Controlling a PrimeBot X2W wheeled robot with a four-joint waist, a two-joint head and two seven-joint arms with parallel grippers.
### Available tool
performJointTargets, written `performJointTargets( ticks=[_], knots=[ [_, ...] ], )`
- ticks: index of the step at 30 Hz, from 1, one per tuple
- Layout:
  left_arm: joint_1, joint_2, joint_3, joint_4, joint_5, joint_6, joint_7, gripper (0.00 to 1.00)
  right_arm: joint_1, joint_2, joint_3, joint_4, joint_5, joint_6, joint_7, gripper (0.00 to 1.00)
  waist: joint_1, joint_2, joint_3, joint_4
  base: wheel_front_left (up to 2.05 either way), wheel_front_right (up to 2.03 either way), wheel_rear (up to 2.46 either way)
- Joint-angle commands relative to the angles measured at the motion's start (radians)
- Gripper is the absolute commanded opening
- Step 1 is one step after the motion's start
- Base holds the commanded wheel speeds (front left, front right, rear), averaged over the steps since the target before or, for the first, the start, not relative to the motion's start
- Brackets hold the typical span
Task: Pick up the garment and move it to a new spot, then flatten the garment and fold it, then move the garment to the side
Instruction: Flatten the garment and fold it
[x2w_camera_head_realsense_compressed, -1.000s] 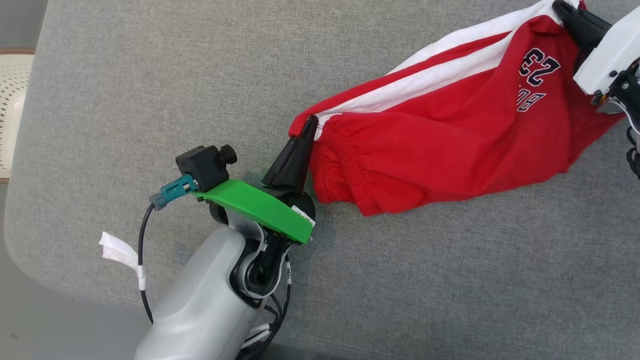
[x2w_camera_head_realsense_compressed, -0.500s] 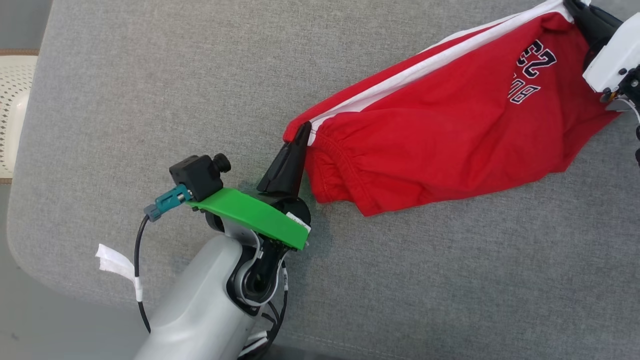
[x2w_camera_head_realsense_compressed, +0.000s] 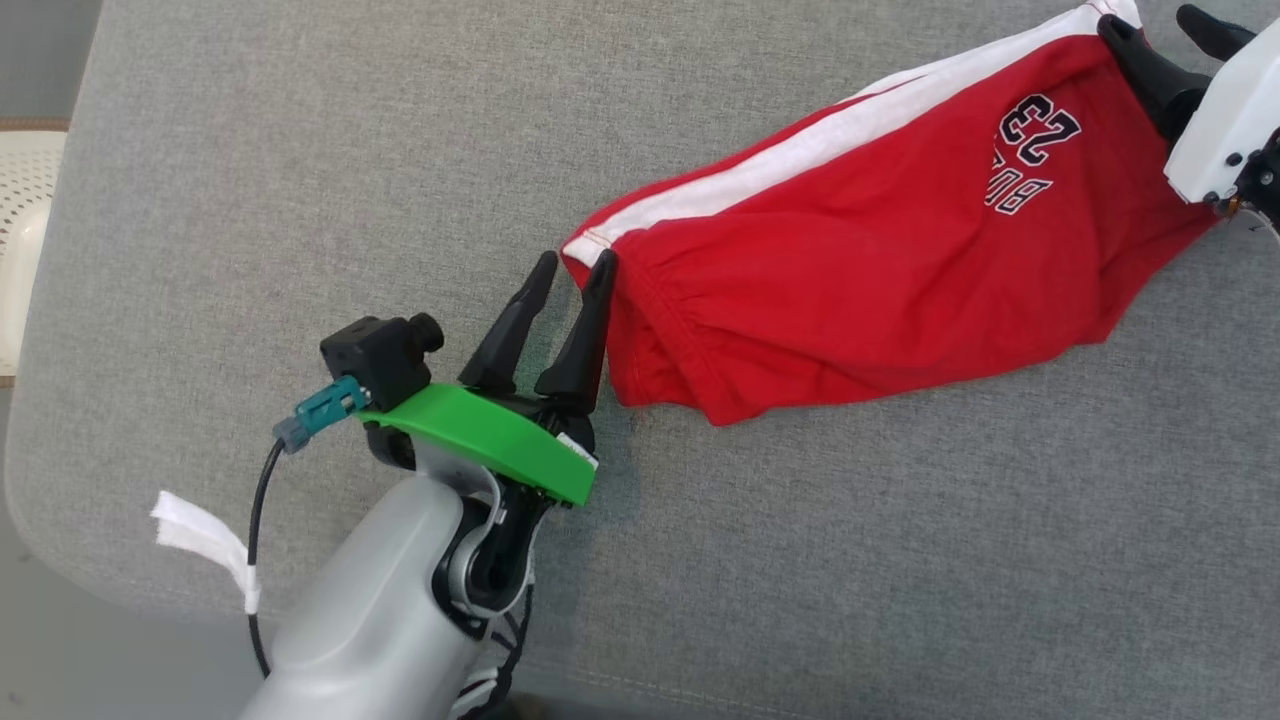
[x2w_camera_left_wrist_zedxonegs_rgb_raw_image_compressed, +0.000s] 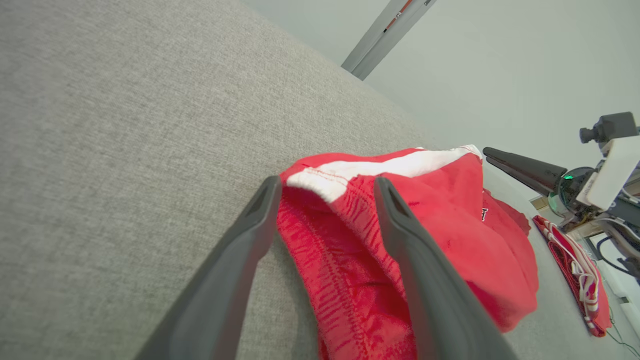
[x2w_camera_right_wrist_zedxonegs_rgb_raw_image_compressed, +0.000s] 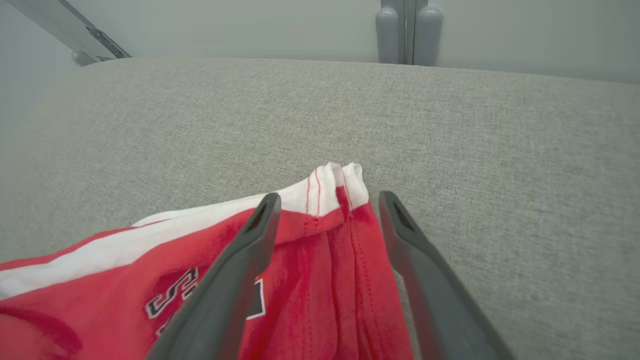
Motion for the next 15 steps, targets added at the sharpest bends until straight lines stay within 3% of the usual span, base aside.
performJointTargets(
  ticks=[1,4,10,15],
  knots=[
    [0.024,0.026,0.001,-0.017,0.05,0.027,-0.011,1.0,-0.007,-0.017,0.016,-0.022,-0.028,0.0,0.018,1.0,0.0,-0.0001,-0.019,-0.013,0.0,0.0,0.0],
    [0.057,0.067,0.0,-0.071,0.163,0.087,-0.021,1.0,0.004,-0.026,0.032,-0.056,-0.065,0.0,0.066,1.0,0.0,-0.0001,-0.032,-0.019,0.0,0.0,0.0],
    [0.179,0.066,0.085,-0.25,0.378,0.169,-0.024,1.0,0.035,0.002,0.023,-0.09,-0.201,0.0,0.16,1.0,0.0,-0.0001,-0.03,-0.015,0.0,0.0,0.0],
    [0.26,0.01,0.152,-0.326,0.531,0.147,-0.024,1.0,0.061,0.042,-0.004,-0.048,-0.332,0.0,0.204,1.0,0.0,-0.0001,-0.014,0.01,0.0,0.0,0.0]
  ],
)
